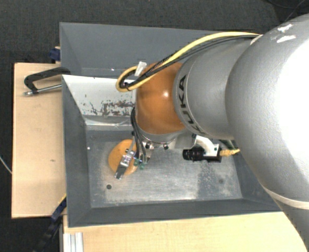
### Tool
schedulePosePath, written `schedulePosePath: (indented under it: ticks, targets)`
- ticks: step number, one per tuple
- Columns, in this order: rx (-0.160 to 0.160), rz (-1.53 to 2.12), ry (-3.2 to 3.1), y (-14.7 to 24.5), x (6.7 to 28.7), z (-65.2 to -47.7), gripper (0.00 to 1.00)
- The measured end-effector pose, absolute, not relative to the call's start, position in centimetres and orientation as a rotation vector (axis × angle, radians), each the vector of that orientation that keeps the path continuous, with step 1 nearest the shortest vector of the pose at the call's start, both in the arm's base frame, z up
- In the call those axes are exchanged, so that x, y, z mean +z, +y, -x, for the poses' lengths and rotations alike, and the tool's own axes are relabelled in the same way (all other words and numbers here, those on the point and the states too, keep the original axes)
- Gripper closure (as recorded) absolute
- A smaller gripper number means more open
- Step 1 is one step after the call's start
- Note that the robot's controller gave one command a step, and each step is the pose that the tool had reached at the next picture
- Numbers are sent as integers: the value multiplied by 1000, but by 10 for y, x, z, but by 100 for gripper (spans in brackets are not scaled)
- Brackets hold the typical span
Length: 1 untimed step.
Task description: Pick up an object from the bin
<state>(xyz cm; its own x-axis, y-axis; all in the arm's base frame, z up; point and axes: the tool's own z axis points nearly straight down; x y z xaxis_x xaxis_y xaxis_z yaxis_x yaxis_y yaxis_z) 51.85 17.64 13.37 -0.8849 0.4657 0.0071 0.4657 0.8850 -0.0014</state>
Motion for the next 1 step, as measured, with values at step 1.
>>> schedulePosePath:
  ticks: [1]
  targets:
    - [-11, 748, -3061, 174, 218, -529, 100]
